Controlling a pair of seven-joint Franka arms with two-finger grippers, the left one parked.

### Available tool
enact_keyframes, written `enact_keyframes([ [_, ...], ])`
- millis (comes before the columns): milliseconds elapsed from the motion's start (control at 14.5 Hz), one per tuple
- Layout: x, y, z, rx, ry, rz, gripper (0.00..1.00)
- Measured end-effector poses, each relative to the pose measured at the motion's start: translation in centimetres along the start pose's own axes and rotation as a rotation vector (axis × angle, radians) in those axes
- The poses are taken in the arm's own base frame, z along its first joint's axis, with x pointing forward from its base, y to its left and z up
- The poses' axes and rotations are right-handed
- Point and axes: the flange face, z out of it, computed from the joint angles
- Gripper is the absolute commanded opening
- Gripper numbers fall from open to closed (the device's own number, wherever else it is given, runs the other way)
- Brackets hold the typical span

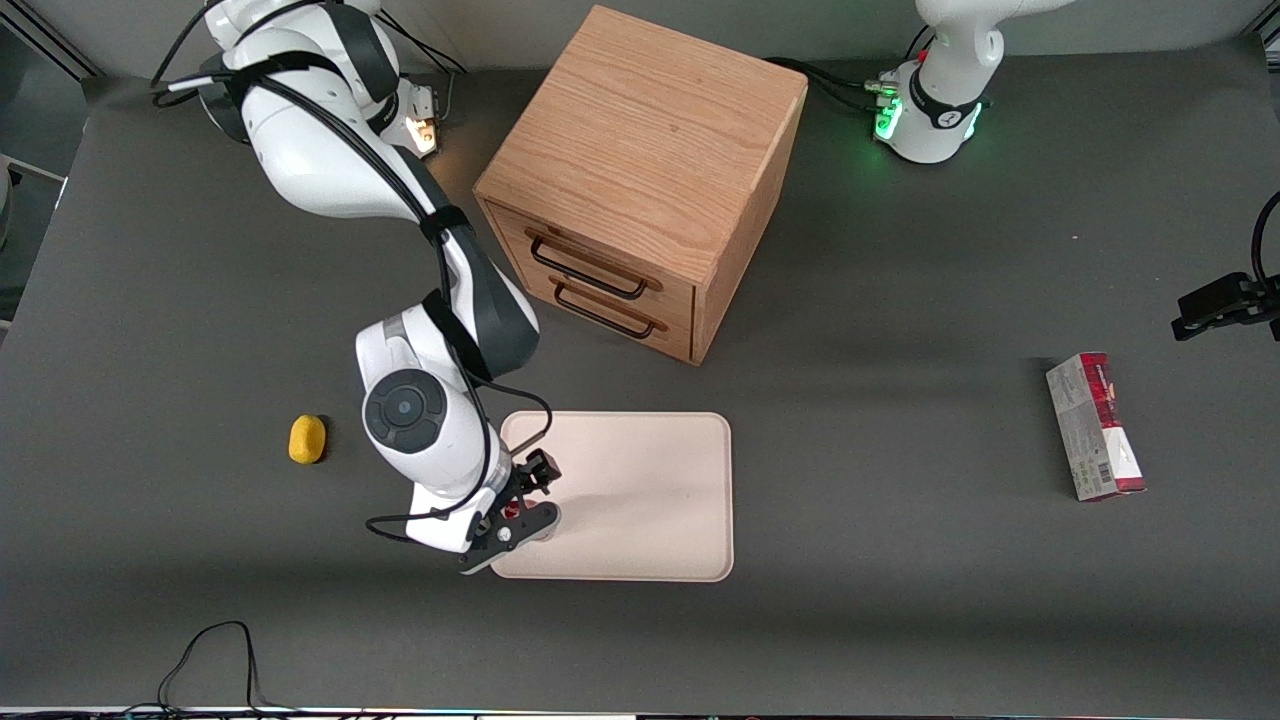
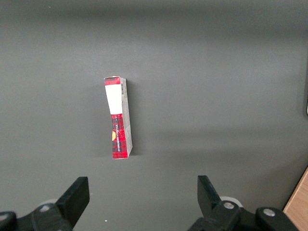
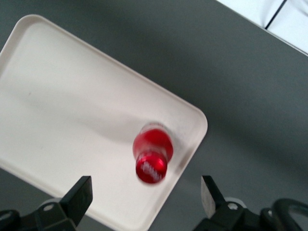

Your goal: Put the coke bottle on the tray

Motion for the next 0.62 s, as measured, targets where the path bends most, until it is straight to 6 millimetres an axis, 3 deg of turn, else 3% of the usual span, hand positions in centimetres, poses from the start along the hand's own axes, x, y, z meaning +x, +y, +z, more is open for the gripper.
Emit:
enact_keyframes([
  [208, -3.0, 0.1, -7.8, 0.007, -0.116, 0.01, 1.0],
  [415, -7.6, 1.6, -17.0, -0.005, -0.182, 0.04, 1.0],
  [484, -9.1, 2.4, -19.2, -0.01, -0.185, 0.057, 1.0],
  [623, -11.8, 4.4, -21.4, -0.016, -0.194, 0.095, 1.0],
])
